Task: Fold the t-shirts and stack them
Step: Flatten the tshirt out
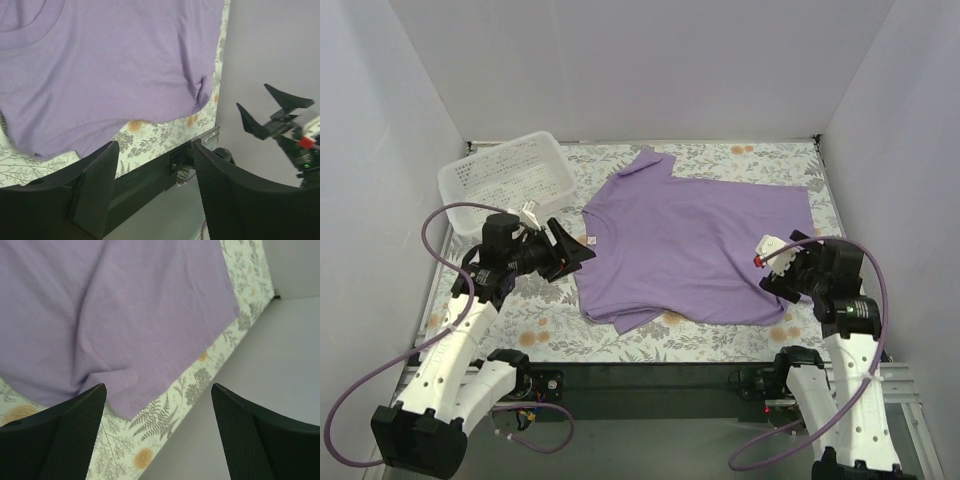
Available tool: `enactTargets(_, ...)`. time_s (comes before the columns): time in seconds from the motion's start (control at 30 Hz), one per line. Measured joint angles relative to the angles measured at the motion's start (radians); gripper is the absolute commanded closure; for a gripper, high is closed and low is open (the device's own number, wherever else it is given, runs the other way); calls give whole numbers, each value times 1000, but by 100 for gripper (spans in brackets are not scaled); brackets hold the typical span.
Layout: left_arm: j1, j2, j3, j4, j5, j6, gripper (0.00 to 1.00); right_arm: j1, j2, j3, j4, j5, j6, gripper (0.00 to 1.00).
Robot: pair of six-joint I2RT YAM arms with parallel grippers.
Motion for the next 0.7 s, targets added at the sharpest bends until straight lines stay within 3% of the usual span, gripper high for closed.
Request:
enactTargets(0.33,-39,279,-15,89,-85,135,40,0,481,90,5,-298,276,17)
enactTargets(0.7,-250,579,100,134,-264,211,41,-8,673,92,61,-351,356,22)
